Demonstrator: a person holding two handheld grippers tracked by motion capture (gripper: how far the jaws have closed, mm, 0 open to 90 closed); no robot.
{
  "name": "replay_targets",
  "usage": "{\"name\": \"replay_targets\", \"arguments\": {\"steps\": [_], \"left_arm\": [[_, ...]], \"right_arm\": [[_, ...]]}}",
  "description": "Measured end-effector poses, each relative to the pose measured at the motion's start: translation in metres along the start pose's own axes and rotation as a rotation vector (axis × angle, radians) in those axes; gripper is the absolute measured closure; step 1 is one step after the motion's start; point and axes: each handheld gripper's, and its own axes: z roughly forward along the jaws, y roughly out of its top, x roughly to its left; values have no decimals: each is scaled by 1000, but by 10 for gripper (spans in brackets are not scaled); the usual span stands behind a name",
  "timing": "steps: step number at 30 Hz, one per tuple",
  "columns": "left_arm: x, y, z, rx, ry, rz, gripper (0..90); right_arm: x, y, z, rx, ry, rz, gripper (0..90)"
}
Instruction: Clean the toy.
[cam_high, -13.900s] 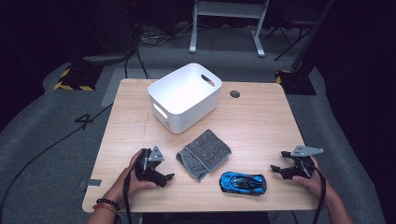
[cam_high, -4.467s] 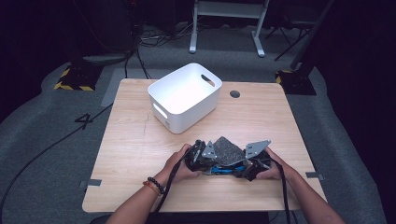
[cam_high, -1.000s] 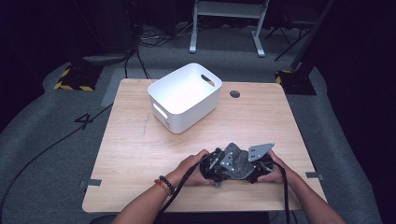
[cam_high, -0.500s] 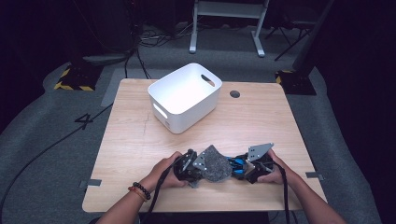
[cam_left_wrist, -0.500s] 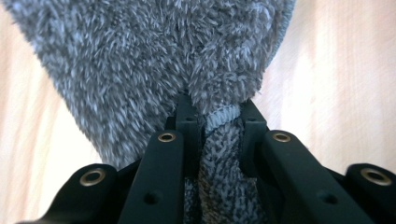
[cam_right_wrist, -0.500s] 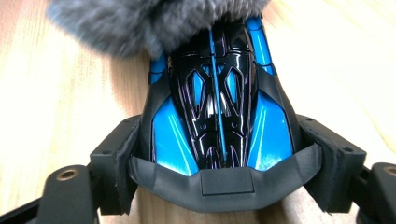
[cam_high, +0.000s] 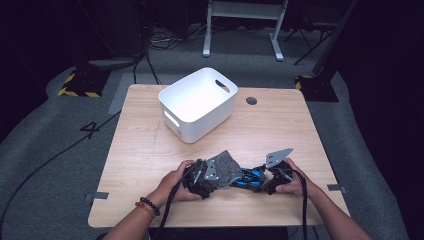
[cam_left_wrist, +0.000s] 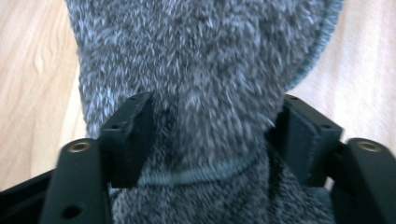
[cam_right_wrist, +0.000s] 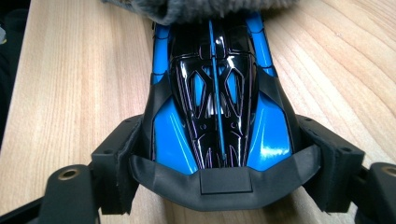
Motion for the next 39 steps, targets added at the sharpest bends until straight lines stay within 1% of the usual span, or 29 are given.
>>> {"name": "replay_targets", "arguments": {"steps": [1, 2, 3, 4, 5, 7, 9, 10, 14, 16, 17, 18, 20, 21, 22, 24, 25, 26, 28, 29, 30, 31, 32, 33, 34, 36, 37, 38, 39], "left_arm": [[0, 1, 2, -4, 8, 1, 278], [1, 4, 5, -7, 28, -6, 221], [1, 4, 5, -7, 28, -6, 188], [3, 7, 9, -12, 28, -17, 171], [3, 7, 9, -12, 28, -17, 166], [3, 10, 11, -18, 34, -2, 152], [3, 12, 12, -12, 33, 10, 140], [4, 15, 14, -9, 30, 30, 129], [4, 18, 16, -7, 13, 37, 132], [5, 22, 18, -6, -1, 50, 132], [5, 22, 18, -6, -1, 50, 145], [5, 24, 19, -7, -21, 61, 172], [5, 25, 19, -1, -18, 63, 180], [4, 26, 18, 5, -26, 78, 211], [3, 26, 17, 7, -21, 88, 238], [0, 27, 15, 6, -1, 124, 299], [0, 27, 14, 14, 18, 148, 338], [-1, 27, 15, 5, 23, 137, 351], [-1, 27, 15, 5, 22, 140, 353], [-1, 27, 15, 3, 26, 146, 354], [-1, 27, 15, 3, 26, 146, 356], [-1, 27, 15, 3, 22, 149, 356], [-1, 27, 15, 3, 22, 149, 356], [-1, 27, 15, -4, 22, 148, 356], [-1, 27, 15, -4, 22, 148, 357], [1, 26, 14, -9, 11, 139, 357], [3, 26, 14, -11, 3, 137, 357], [6, 26, 14, -19, -16, 121, 357], [6, 26, 14, -19, -16, 121, 357]], "right_arm": [[0, 0, 0, 0, 0, 0, 246], [0, 1, 0, 4, 6, 7, 246], [0, 1, 0, 4, 6, 7, 246], [-1, 2, 0, -2, 22, 20, 246], [-1, 2, 0, -2, 22, 20, 246], [-1, 4, 0, -8, 34, 33, 246], [-1, 5, 0, -10, 44, 37, 246], [-2, 5, 0, -10, 57, 48, 246], [-2, 7, 1, -8, 63, 59, 246], [-2, 8, 2, -16, 69, 66, 246], [-2, 9, 2, -17, 69, 66, 246], [-2, 10, 3, -16, 69, 67, 246], [-2, 11, 3, -22, 70, 70, 245], [-2, 11, 4, -20, 72, 72, 245], [-2, 11, 4, -15, 71, 75, 245], [-4, 10, 4, -18, 79, 97, 244], [-5, 9, 3, -22, 79, 101, 243], [-5, 9, 3, -20, 74, 107, 242], [-5, 9, 3, -14, 65, 108, 239], [-2, 9, 4, -2, 41, 90, 231], [-2, 9, 4, -2, 41, 90, 231], [3, 10, 5, 31, -10, 41, 221], [3, 10, 5, 31, -10, 41, 221], [9, 10, 5, 53, -57, -9, 200], [9, 10, 5, 53, -57, -9, 200], [13, 9, 4, 47, -91, -43, 189], [17, 9, 2, 38, -125, -72, 182], [22, 9, -1, 33, -162, -109, 173], [22, 9, -1, 33, -162, -109, 173]]}}
